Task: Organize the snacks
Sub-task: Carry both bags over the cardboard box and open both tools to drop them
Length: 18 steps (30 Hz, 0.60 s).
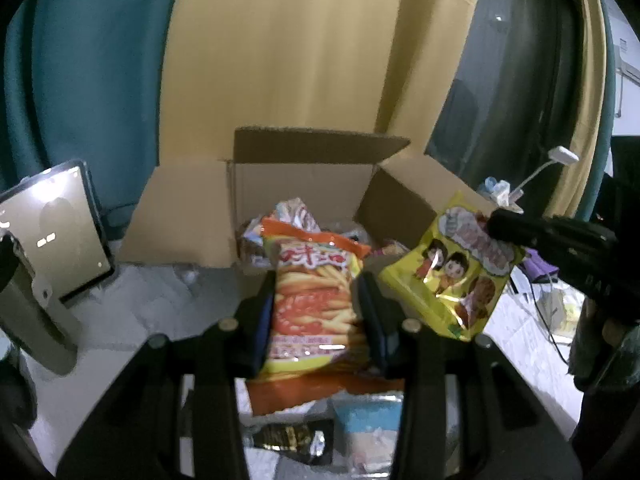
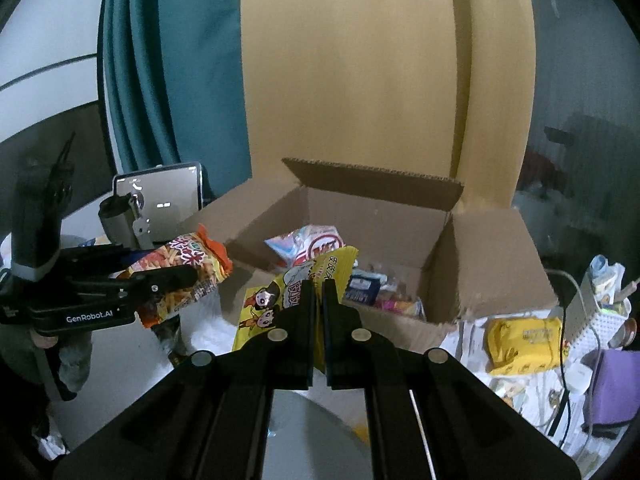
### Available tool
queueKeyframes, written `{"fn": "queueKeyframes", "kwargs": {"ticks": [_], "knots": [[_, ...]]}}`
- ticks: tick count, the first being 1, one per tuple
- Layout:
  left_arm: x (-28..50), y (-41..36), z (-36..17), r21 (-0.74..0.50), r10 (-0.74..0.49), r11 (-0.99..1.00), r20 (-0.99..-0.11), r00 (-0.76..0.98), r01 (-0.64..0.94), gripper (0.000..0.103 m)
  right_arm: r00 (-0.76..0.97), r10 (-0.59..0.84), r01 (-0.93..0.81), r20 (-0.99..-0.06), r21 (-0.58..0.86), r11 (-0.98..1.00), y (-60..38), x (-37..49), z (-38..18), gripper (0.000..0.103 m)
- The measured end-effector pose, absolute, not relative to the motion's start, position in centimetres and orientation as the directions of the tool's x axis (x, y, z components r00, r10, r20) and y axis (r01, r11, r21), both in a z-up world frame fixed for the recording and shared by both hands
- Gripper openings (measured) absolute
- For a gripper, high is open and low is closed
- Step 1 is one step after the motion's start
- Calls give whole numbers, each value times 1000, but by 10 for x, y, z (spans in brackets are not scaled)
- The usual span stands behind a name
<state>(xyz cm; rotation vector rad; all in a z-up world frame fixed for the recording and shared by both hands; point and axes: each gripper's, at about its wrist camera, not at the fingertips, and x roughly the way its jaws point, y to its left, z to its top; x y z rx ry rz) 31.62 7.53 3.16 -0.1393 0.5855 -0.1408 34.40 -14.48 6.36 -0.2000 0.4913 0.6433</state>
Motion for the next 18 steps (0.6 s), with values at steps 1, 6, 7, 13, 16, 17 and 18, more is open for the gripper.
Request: {"fn": "queueKeyframes", "kwargs": {"ticks": [1, 6, 7, 13, 16, 17, 18], "knots": [[318, 76, 33, -169, -171, 981, -538, 826, 93, 41, 693, 525, -617, -494, -29, 787, -145, 347, 65, 4], [335, 78, 37, -159, -163, 983, -529, 833, 92, 41, 701, 526, -612, -482, -29, 790, -145, 365, 71, 4], [337, 78, 37, -154, -160, 984, -528, 834, 91, 41, 702, 529, -612, -478, -25, 790, -145, 368, 72, 4], [362, 82, 36, -140, -146, 987, -525, 838, 84, 41, 705, 531, -608, -469, -16, 793, -141, 391, 72, 4], [378, 85, 34, -142, -141, 987, -527, 838, 77, 41, 713, 528, -599, -462, -10, 801, -139, 407, 70, 4], [383, 86, 33, -146, -143, 986, -528, 837, 77, 41, 716, 526, -595, -460, -7, 804, -139, 411, 69, 4], [389, 86, 33, -148, -145, 986, -528, 837, 78, 41, 720, 522, -589, -457, -5, 808, -139, 416, 69, 4]]}}
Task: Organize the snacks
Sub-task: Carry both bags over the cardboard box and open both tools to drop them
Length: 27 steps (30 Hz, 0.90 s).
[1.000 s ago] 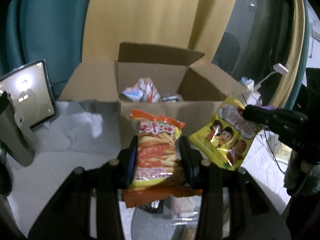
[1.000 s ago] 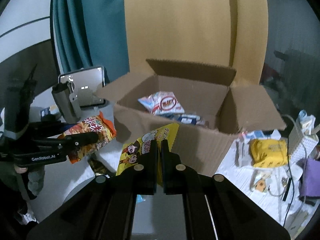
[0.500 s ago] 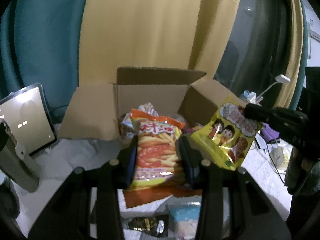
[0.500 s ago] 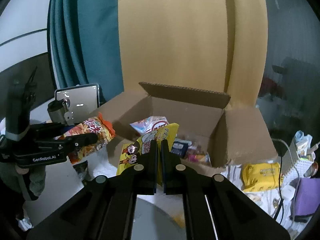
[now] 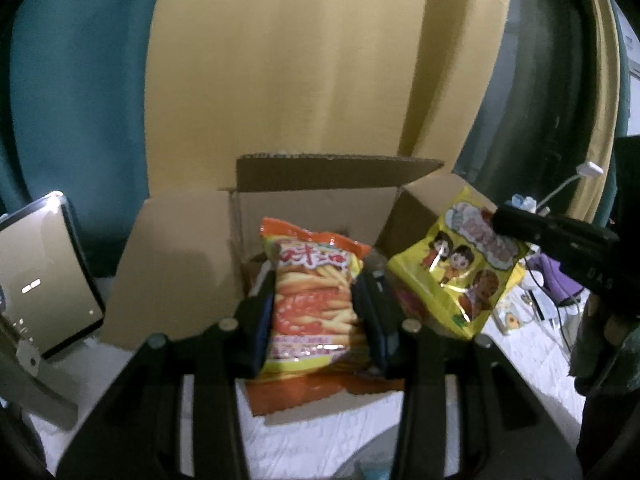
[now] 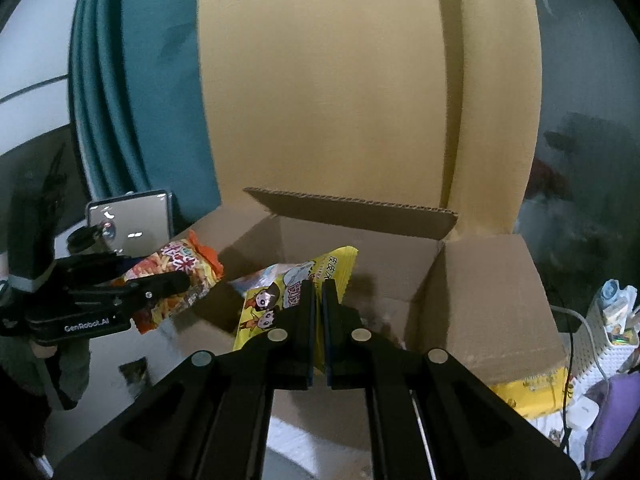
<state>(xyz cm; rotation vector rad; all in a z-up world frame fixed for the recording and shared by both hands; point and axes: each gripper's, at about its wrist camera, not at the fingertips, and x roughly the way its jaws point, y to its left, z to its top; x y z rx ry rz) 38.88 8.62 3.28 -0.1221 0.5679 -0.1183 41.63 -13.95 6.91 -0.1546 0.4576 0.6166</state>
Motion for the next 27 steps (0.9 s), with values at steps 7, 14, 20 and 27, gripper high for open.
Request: {"fn": "queueKeyframes", "kwargs": {"ticks": [7, 14, 20, 27], "knots": [[429, 79, 27, -154, -164, 984, -539, 826, 94, 41, 760, 470, -530, -448, -9, 848, -142, 460, 62, 4], [469, 68, 17, -179, -183, 979, -560, 808, 98, 41, 799, 397, -454, -451, -21, 891, -141, 505, 52, 4], [486, 63, 7, -211, -195, 974, -580, 791, 85, 48, 809, 343, -397, -478, -14, 918, -139, 530, 39, 28], [471, 61, 9, -233, -212, 968, -568, 795, 92, 74, 802, 336, -396, -494, -18, 918, -141, 519, 33, 56]]}}
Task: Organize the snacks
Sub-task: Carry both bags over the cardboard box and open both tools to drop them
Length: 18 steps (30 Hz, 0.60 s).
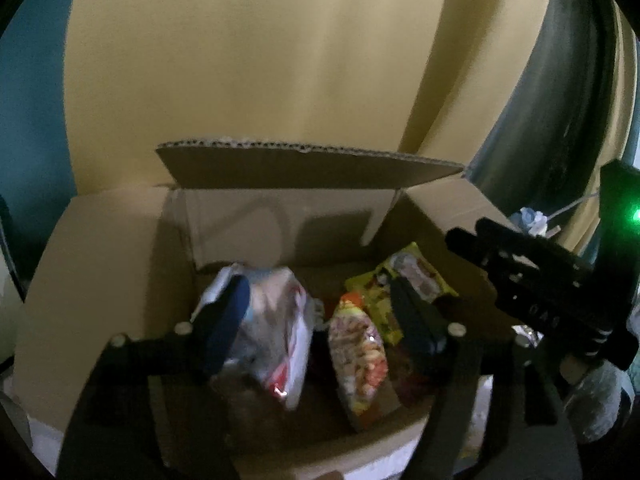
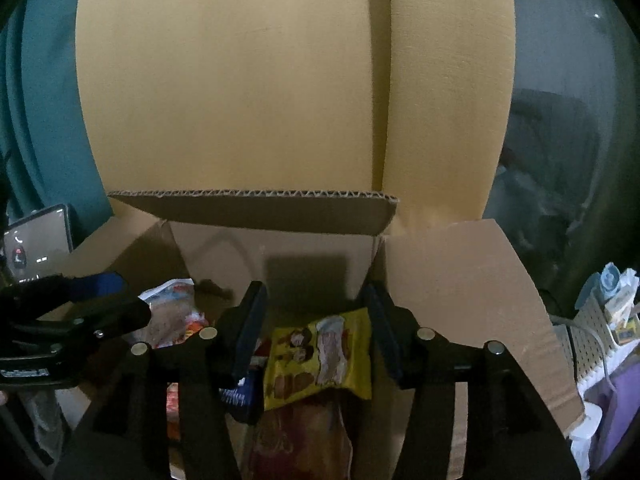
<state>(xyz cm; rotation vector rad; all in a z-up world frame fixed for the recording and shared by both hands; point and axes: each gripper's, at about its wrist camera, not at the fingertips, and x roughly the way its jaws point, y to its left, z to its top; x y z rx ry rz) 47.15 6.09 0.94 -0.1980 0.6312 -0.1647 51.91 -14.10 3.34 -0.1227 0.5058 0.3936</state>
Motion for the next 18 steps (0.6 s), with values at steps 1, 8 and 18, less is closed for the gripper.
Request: {"fn": "queueKeyframes", "kwargs": {"ticks": [1, 8, 18], "knots": [[466, 61, 11, -234, -212, 968, -565, 797, 92, 74, 802, 336, -396, -494, -17, 918, -142, 515, 34, 57], [432, 56, 25, -227, -217, 968, -550, 807, 107, 75, 806, 340, -398, -484, -19, 917, -149, 480, 46, 62], [383, 43, 45, -216, -234, 967, -521, 821, 139, 75, 824, 345, -395, -449, -20, 919, -163, 427, 72, 63]]}}
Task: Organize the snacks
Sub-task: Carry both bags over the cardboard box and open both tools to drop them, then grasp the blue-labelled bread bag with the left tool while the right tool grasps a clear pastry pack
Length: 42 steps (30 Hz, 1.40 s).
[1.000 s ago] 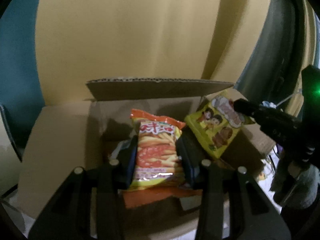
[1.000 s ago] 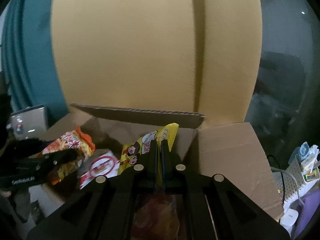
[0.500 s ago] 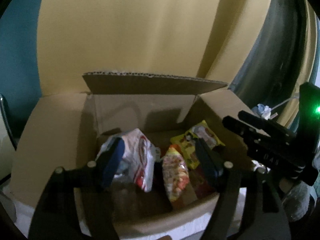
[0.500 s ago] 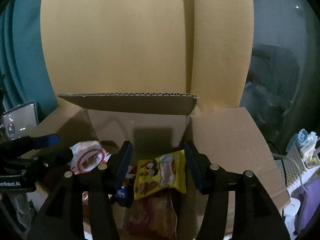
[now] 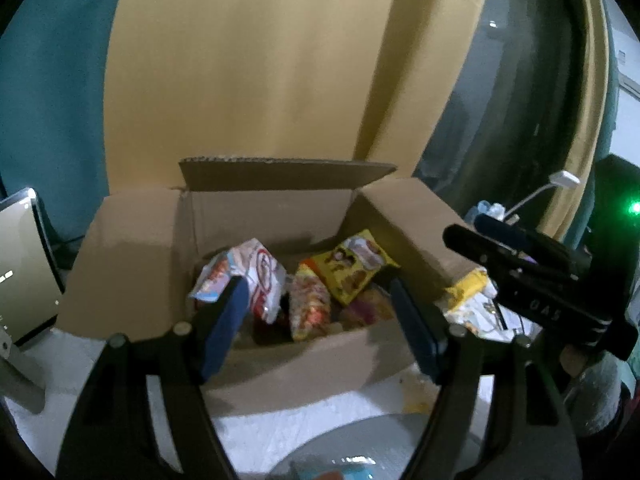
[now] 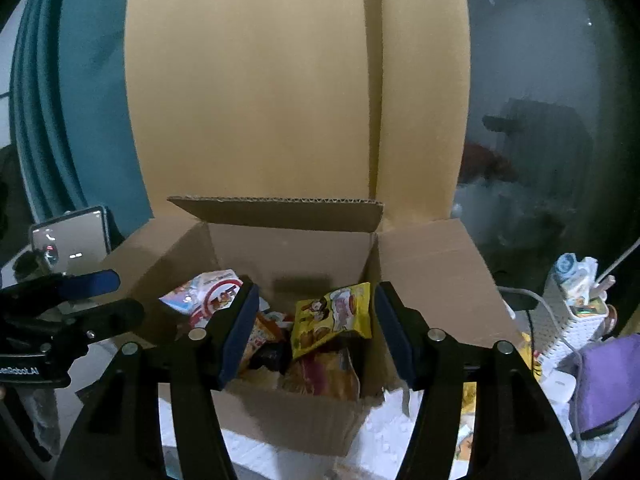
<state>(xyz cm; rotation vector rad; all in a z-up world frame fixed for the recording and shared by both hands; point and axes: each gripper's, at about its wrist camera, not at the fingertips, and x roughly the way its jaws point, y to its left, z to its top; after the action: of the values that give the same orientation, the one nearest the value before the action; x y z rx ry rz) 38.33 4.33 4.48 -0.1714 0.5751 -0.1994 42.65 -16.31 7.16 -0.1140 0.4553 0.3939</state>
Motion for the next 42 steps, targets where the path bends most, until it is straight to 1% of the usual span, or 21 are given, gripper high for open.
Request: {"fn": "queueKeyframes", "kwargs": {"ticks": [2, 4, 6, 11, 17, 26, 32, 36, 39, 42], "knots": [[372, 40, 46, -207, -237, 967, -518, 822, 149, 75, 828, 347, -395, -441, -18, 919, -169, 414, 76, 65], [362, 36, 47, -205, -243, 966, -520, 819, 157, 75, 829, 348, -395, -437, -19, 918, -172, 404, 79, 76], [353, 31, 45, -199, -248, 966, -524, 815, 166, 75, 831, 350, -396, -432, -18, 918, -178, 393, 80, 79], [336, 18, 32, -197, -260, 964, -549, 794, 180, 76, 825, 351, -398, -443, -15, 917, -189, 375, 74, 80], [327, 10, 8, -207, -264, 963, -594, 760, 172, 78, 806, 348, -397, -479, -1, 918, -205, 362, 53, 81], [321, -1, -42, -220, -264, 964, -692, 672, 152, 80, 724, 350, -417, -594, 27, 909, -219, 369, -10, 84], [322, -3, -69, -224, -250, 967, -742, 622, 121, 81, 621, 364, -470, -694, 43, 882, -218, 383, -61, 86], [324, 2, -83, -256, -258, 963, -768, 587, 88, 81, 582, 359, -516, -730, 10, 857, -212, 389, -82, 87], [324, 5, -92, -254, -247, 965, -781, 574, 69, 81, 562, 351, -555, -749, -27, 831, -205, 394, -91, 87], [325, 7, -96, -267, -251, 962, -786, 565, 58, 81, 522, 353, -593, -777, -32, 805, -199, 402, -102, 88]]}}
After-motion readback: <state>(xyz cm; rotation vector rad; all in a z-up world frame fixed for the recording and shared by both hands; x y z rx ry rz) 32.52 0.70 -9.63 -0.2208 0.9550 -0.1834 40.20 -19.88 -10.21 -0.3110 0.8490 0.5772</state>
